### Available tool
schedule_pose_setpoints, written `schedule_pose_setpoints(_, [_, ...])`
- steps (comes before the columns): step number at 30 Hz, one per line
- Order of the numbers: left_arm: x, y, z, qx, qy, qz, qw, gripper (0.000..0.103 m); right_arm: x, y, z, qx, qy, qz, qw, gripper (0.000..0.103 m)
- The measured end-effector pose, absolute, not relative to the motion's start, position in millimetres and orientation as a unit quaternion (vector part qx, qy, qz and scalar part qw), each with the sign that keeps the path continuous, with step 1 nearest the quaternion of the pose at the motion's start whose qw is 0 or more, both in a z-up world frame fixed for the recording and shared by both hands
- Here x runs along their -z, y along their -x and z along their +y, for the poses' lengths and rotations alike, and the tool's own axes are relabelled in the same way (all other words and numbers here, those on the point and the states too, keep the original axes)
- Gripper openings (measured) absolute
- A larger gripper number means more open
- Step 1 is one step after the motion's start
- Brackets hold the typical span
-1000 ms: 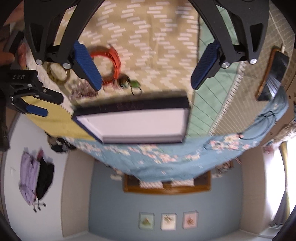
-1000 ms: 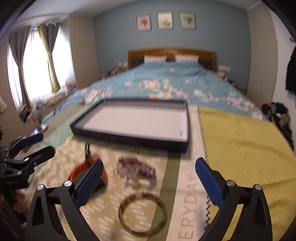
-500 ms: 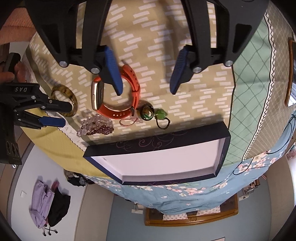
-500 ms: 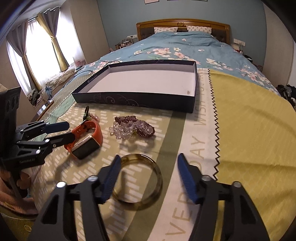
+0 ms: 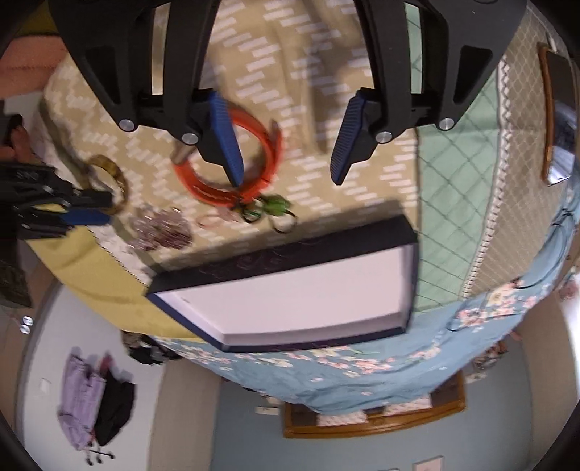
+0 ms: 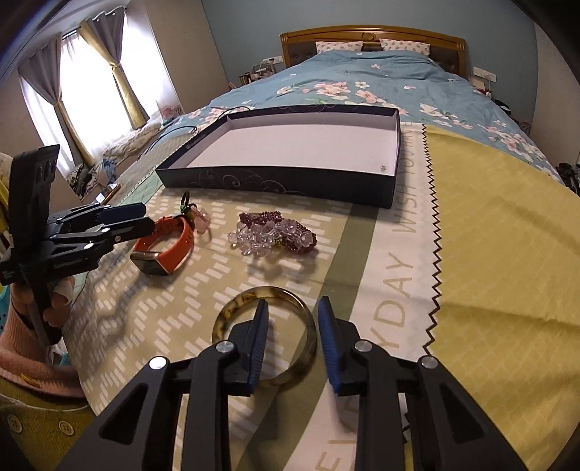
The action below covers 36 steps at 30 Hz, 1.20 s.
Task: Organize jewelry
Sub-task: 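Grasp the orange smartwatch with the left tool while the right tool grasps the tortoiseshell bangle, then carry the smartwatch into the box with the left tool while the right tool places the bangle beside it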
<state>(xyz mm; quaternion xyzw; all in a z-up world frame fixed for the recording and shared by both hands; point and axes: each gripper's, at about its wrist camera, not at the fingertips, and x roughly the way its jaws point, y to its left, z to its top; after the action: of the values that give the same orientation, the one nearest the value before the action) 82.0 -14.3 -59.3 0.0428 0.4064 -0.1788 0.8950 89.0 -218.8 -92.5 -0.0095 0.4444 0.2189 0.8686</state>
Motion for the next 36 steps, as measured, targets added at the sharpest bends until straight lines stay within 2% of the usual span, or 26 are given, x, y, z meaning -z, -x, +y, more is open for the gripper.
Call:
schedule_pose_setpoints(2, [62.3, -79.6, -17.8, 0.187, -0.053, 0.412, 0.890, 0.048, 92.4, -89.2, -216.8, -0.218, 0.021, 0.444, 0.869, 0.025])
schedule_pose_setpoints(5, [70.3, -83.2, -22.3, 0.192, -0.058, 0.428, 0.881, 0.035, 92.5, -90.4, -213.5, -0.214, 0.038, 0.444, 0.869, 0.015])
schedule_pose_setpoints(6, [71.3, -84.7, -21.7, 0.195, -0.053, 0.431, 0.880, 0.033, 92.8, -90.7, -213.3, -0.212, 0.041, 0.444, 0.869, 0.010])
schedule_pose_setpoints(7, [71.2, -86.2, -20.9, 0.197, -0.048, 0.432, 0.879, 0.031, 92.8, -91.3, -213.6, -0.213, 0.041, 0.445, 0.869, 0.008])
schedule_pose_setpoints(10, [71.1, -87.0, -21.6, 0.198, -0.051, 0.433, 0.878, 0.013, 93.1, -92.3, -215.2, -0.216, 0.037, 0.444, 0.869, 0.005])
schedule_pose_setpoints(12, [71.2, -86.7, -23.1, 0.197, -0.060, 0.431, 0.879, 0.010, 92.0, -93.4, -216.6, -0.224, 0.025, 0.444, 0.867, 0.005])
schedule_pose_setpoints(26, [28.9, -89.1, -5.2, 0.211, -0.046, 0.375, 0.902, 0.009, 41.9, -125.5, -207.6, -0.254, -0.008, 0.371, 0.893, 0.006])
schedule_pose_setpoints(36, [-11.0, -148.9, -4.0, 0.183, -0.088, 0.331, 0.922, 0.009, 30.6, -217.7, -198.5, -0.220, 0.004, 0.358, 0.907, 0.006])
